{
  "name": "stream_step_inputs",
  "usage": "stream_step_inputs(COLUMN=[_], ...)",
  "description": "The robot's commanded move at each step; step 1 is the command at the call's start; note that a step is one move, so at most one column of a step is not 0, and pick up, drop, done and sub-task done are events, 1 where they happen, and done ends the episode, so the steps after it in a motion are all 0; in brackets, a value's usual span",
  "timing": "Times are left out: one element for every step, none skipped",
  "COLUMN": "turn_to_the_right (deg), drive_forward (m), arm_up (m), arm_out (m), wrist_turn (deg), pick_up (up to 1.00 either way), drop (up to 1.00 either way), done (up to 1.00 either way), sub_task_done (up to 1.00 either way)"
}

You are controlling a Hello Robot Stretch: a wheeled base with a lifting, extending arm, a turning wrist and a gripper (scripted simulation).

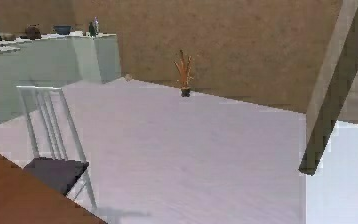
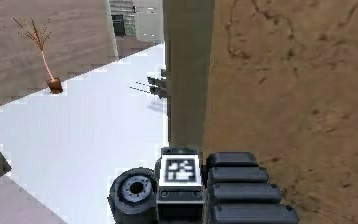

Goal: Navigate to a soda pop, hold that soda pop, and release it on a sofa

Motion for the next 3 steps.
stream_step_inputs(turn_to_the_right=[42.0,0.0,-21.0], drive_forward=[0.00,0.30,0.00], arm_up=[0.00,0.00,0.00], arm_out=[0.00,0.00,0.00], wrist_turn=[0.0,0.0,0.0], pick_up=[0.00,0.00,0.00], drop=[0.00,0.00,0.00], done=[0.00,0.00,0.00], sub_task_done=[0.00,0.00,0.00])
